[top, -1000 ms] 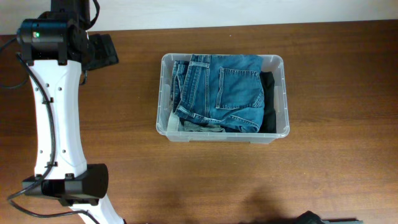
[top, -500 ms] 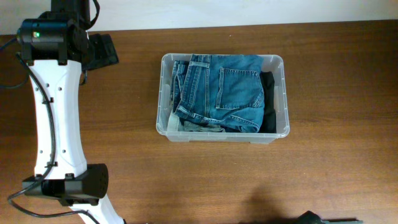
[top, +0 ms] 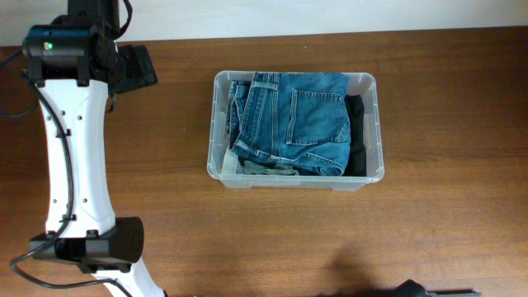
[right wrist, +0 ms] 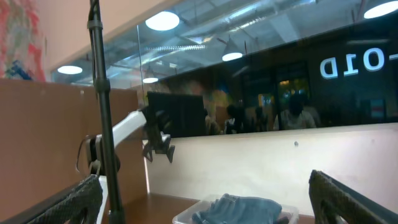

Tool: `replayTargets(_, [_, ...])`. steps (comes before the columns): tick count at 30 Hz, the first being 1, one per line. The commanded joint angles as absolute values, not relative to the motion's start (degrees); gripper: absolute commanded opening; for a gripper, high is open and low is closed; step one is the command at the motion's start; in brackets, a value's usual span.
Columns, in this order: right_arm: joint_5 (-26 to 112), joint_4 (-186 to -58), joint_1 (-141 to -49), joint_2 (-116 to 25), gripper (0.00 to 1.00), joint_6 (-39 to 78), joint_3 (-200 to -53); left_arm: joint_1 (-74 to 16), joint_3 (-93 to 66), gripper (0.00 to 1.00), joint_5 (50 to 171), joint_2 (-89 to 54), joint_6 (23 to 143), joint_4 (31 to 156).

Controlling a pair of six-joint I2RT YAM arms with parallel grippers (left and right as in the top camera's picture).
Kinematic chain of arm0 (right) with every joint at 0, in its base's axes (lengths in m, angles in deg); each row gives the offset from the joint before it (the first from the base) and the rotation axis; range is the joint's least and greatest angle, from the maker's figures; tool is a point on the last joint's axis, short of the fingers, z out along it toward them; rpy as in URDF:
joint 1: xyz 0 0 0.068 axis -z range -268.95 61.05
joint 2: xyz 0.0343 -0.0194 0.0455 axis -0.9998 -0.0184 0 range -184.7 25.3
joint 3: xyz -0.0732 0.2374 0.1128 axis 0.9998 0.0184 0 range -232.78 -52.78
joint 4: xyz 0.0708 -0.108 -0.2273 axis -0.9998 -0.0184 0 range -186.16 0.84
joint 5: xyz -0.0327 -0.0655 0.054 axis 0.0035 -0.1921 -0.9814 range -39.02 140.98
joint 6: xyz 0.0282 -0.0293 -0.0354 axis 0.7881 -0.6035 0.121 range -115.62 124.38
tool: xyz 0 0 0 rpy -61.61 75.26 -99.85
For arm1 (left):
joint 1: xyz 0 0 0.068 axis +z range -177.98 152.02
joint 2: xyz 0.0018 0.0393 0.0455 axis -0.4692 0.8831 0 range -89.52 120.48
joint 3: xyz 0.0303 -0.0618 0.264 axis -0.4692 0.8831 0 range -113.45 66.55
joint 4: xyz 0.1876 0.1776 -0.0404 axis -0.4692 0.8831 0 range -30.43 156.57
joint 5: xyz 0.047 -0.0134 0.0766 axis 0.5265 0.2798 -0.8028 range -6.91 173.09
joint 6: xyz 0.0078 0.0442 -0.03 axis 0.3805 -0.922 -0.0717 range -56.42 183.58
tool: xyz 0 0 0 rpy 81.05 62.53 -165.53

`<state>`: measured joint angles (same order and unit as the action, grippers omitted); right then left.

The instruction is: Pack container

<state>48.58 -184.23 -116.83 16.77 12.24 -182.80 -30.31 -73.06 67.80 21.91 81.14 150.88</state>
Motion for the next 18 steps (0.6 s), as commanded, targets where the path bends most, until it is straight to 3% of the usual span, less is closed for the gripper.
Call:
replayTargets(1, [48.8,-180.2,-116.7,17.2,0.99,11.9,-177.2,-30.3,-73.1,0.99,67.2,21.7,81.1,150.9])
replayTargets(8, [47.8,-168.4,-116.7,17.2,0.99,12.0,-160.2,-30.3,-73.1,0.99,67.2,21.7,81.1,150.9])
replayTargets(18, [33.3,-141.6,-116.7,17.2,0.99,12.9,-121.2,-30.3,-73.1,0.99,67.2,21.7,81.1,150.9])
